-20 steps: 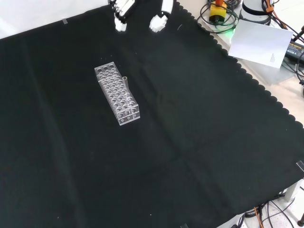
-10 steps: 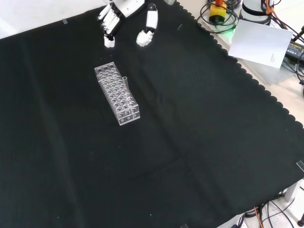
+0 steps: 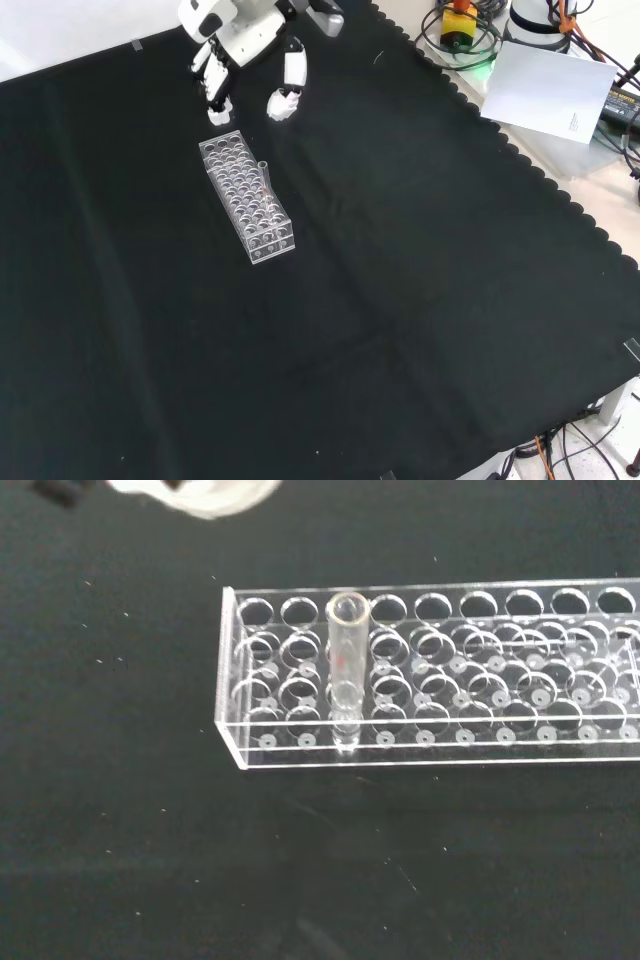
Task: Pick up the test tube.
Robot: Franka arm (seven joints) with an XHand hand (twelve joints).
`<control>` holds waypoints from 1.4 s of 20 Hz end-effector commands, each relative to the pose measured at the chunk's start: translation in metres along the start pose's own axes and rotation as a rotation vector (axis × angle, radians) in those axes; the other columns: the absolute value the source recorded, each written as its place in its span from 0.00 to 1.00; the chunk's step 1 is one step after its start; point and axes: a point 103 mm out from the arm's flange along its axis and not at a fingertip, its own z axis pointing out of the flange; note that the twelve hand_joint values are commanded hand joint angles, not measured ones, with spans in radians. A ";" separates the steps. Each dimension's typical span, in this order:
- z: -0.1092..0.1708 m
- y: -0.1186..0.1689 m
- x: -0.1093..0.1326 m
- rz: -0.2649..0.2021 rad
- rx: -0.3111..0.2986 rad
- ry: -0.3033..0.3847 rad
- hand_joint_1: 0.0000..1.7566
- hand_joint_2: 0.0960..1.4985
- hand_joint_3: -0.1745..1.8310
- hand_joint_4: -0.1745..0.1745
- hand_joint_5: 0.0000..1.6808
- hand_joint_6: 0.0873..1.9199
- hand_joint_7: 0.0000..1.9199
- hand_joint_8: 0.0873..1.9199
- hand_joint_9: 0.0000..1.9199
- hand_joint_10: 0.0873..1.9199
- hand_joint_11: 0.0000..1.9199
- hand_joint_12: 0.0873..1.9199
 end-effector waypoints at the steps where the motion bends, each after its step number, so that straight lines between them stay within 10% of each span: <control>1: 0.014 0.020 -0.009 0.027 0.038 0.007 0.51 0.42 0.44 0.10 0.25 0.37 0.34 0.39 0.31 0.40 0.13 0.74; 28: 0.080 0.039 0.012 -0.037 0.192 0.003 0.54 0.39 0.46 0.09 0.25 0.42 0.37 0.41 0.33 0.40 0.14 0.74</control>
